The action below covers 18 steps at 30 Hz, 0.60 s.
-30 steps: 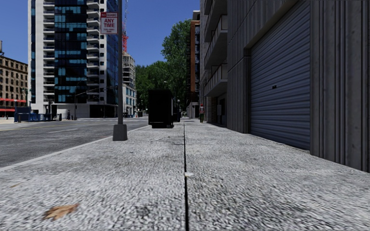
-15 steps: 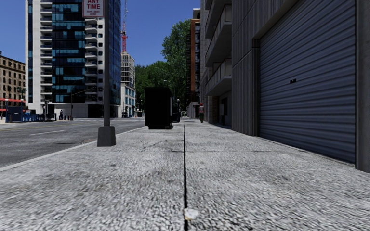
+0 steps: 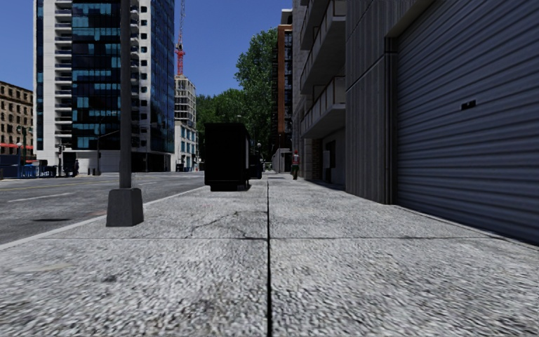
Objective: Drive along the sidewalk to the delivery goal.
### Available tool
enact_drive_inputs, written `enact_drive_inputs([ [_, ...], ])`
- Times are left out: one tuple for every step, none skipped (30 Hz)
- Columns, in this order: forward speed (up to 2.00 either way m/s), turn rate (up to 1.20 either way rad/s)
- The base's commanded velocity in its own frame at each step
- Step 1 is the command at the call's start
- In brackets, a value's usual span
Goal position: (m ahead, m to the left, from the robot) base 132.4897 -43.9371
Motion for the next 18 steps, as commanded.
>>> enact_drive_inputs([
  [2.00,0.00],
  [2.00,0.00],
  [2.00,0.00],
  [2.00,0.00],
  [2.00,0.00],
  [2.00,0.00],
  [2.00,0.00],
  [2.00,0.00],
  [2.00,0.00],
  [2.00,0.00],
  [2.00,0.00],
  [2.00,0.00],
  [2.00,0.00],
  [2.00,0.00],
  [2.00,0.00],
  [2.00,0.00],
  [2.00,0.00],
  [2.00,0.00],
])
